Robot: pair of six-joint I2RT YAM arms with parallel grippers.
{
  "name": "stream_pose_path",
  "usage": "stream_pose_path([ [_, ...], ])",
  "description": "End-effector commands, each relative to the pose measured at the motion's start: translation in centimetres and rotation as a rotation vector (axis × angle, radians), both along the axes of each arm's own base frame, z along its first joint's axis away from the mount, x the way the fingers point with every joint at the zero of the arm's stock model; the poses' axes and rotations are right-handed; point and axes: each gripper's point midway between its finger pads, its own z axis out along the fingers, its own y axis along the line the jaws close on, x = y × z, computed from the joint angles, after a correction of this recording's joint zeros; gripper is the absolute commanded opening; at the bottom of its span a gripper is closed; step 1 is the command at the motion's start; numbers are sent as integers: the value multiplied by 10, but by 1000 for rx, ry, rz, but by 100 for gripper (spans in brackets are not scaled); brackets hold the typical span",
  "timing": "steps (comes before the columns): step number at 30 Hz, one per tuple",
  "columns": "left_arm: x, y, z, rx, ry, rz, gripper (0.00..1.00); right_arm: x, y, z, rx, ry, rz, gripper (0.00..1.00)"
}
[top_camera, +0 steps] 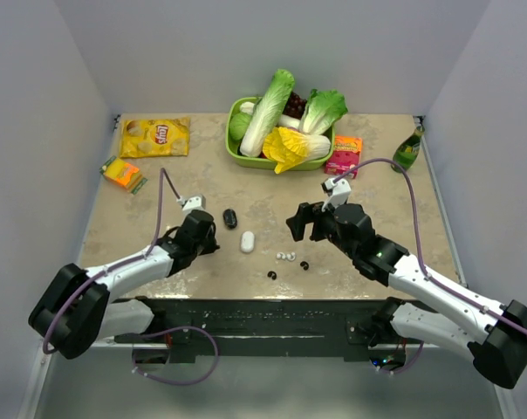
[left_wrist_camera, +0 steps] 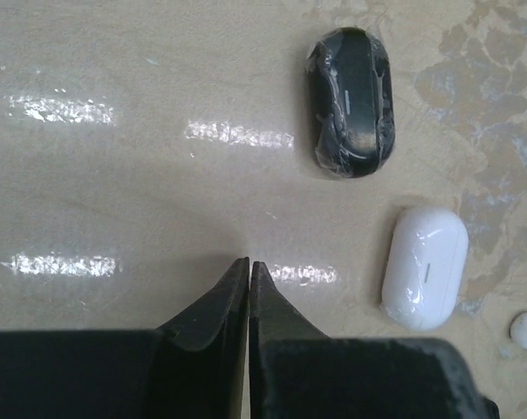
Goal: Insert the wireless bluetooth earbuds into the charging case
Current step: Pick up the charging case at the center of the board.
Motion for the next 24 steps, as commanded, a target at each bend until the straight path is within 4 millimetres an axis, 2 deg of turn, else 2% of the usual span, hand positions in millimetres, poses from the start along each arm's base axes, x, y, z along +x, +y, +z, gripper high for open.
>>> stream_pose_path([
  [1, 31, -6, 15, 26, -57, 46, 8, -1, 6, 7, 26, -16, 28, 92],
  [3, 39, -11, 13, 28, -49, 44, 6, 0, 6, 8, 25, -18, 26, 92],
  [4, 41, -13, 12, 27, -45, 45, 0, -1, 6, 9, 26, -17, 27, 92],
  [12, 58, -25, -1, 52, -1, 41, 0, -2, 6, 12, 29, -22, 30, 92],
  [15, 58, -26, -7, 61, 15, 33, 0, -2, 5, 10, 26, -21, 28, 92],
  [20, 62, -29, -10, 62, 23, 32, 0, -3, 5, 8, 29, -21, 30, 92],
  [21, 68, -34, -6, 42, 1, 28, 0, -3, 4, 8, 27, -21, 29, 92],
  [24, 69, -40, -5, 14, -4, 15, 0, -3, 4, 8, 28, -22, 29, 92],
])
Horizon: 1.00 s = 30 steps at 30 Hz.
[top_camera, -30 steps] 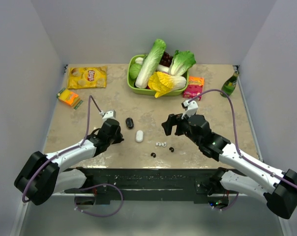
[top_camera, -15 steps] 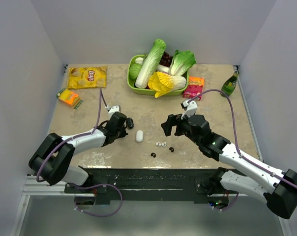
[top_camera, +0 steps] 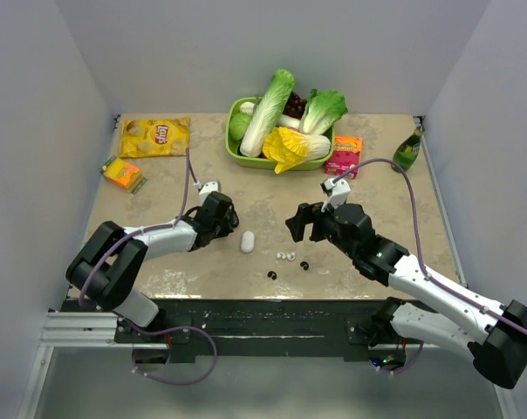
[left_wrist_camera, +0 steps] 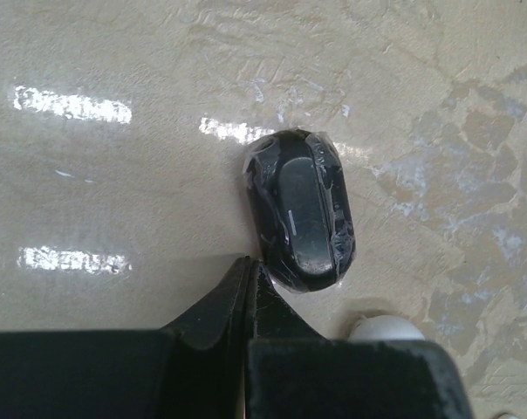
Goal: Insert the wireless bluetooth earbuds into the charging case
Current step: Pick up the charging case at the center of the board.
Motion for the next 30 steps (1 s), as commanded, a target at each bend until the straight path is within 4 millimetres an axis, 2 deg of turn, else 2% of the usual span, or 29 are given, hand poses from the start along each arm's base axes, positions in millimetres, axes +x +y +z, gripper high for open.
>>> stream_pose_path([
  [1, 14, -14, 11, -55, -46, -13, 0, -2, 2, 10, 25, -28, 17, 92],
  [8, 20, -29, 13, -109, -55, -49, 0, -2, 1, 10, 28, -28, 13, 92],
  [18, 29, -37, 19, -124, -80, -73, 0, -4, -1, 11, 24, -26, 8, 93],
  [22, 28, -29, 39, -95, -116, -67, 0, -4, -2, 17, 28, -30, 7, 93],
  [23, 26, -24, 52, -96, -137, -61, 0, -5, -2, 19, 32, -32, 13, 93],
  [25, 25, -17, 65, -82, -169, -49, 1, -5, -2, 27, 41, -45, 14, 93],
  [26, 25, -15, 81, -90, -203, -45, 4, -6, -2, 30, 46, -48, 18, 93],
  [27, 25, -13, 87, -83, -224, -50, 12, -6, -2, 33, 50, -53, 18, 93],
  [29, 27, -14, 99, -76, -253, -80, 23, -7, -3, 37, 53, -64, 20, 93],
  [30, 23, -12, 94, -31, -230, -120, 36, -7, -2, 39, 53, -65, 22, 93],
])
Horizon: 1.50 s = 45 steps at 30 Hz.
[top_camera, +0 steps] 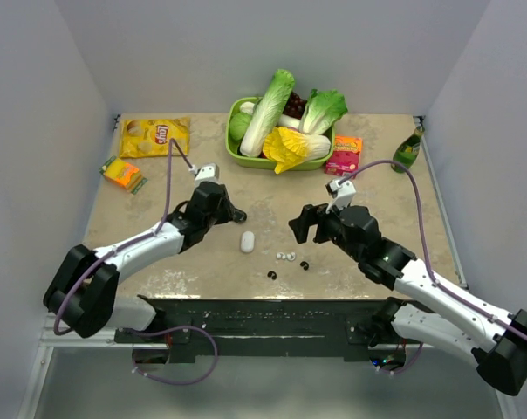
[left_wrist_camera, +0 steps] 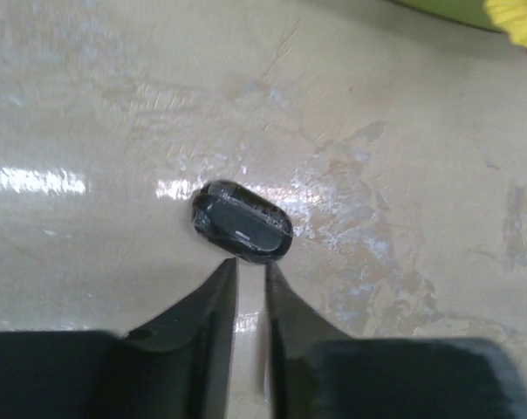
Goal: Insert the wireless bluetooth earbuds into the charging case
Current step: Pick up the charging case at the center of the board.
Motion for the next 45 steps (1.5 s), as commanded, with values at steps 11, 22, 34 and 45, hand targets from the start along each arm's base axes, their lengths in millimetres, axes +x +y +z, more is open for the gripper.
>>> stream_pose_path([
  [11, 13, -2, -1, 277, 57, -234, 100, -3, 10, 30, 39, -47, 58, 93],
  [22, 28, -25, -26, 362, 129, -425, 100, -5, 10, 31, 46, -47, 69, 93],
  [34, 24, -14, -52, 415, 201, -406, 100, -4, 12, 29, 43, -43, 72, 93],
  [45, 23, -11, -64, 435, 226, -431, 96, -5, 10, 28, 46, -43, 67, 93],
])
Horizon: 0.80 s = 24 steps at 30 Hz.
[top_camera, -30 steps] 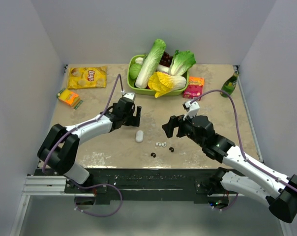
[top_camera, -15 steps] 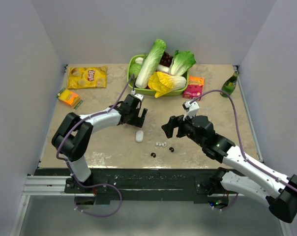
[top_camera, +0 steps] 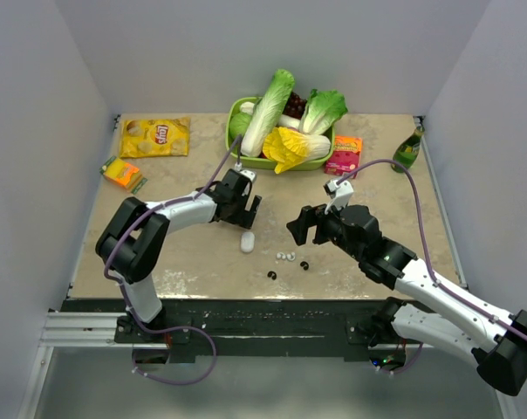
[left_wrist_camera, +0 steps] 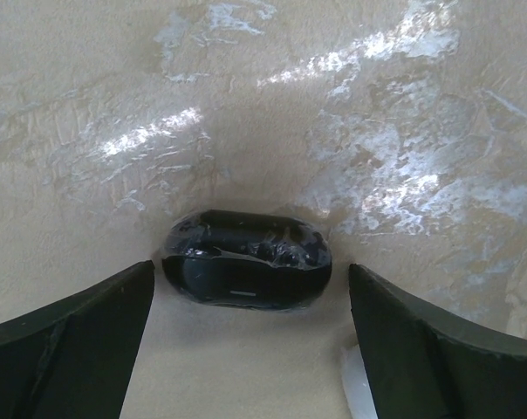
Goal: Insert the wireless bluetooth earbuds into the charging case
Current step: Pick up the charging case at the center of the board.
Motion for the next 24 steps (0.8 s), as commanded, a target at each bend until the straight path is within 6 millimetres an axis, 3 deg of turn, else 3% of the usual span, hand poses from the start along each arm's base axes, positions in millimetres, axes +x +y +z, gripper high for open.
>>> stream_pose_path([
  [1, 6, 4, -6, 22, 11, -20, 96, 2, 4, 23, 36, -48, 15, 93],
  [15, -4, 8, -16, 39, 54, -42, 82, 0, 2, 24, 40, -53, 12, 93],
  [17, -4, 8, -15, 32, 54, -41, 77, -1, 2, 23, 40, -51, 13, 93],
  [21, -2, 4, -7, 6, 29, -37, 50, -1, 1, 26, 47, -56, 14, 93],
  [22, 4, 1, 6, -17, -11, -33, 36, -2, 2, 27, 48, -57, 15, 93],
  [24, 11, 1, 22, -37, -67, -11, 20, -1, 1, 33, 57, -64, 9, 93],
])
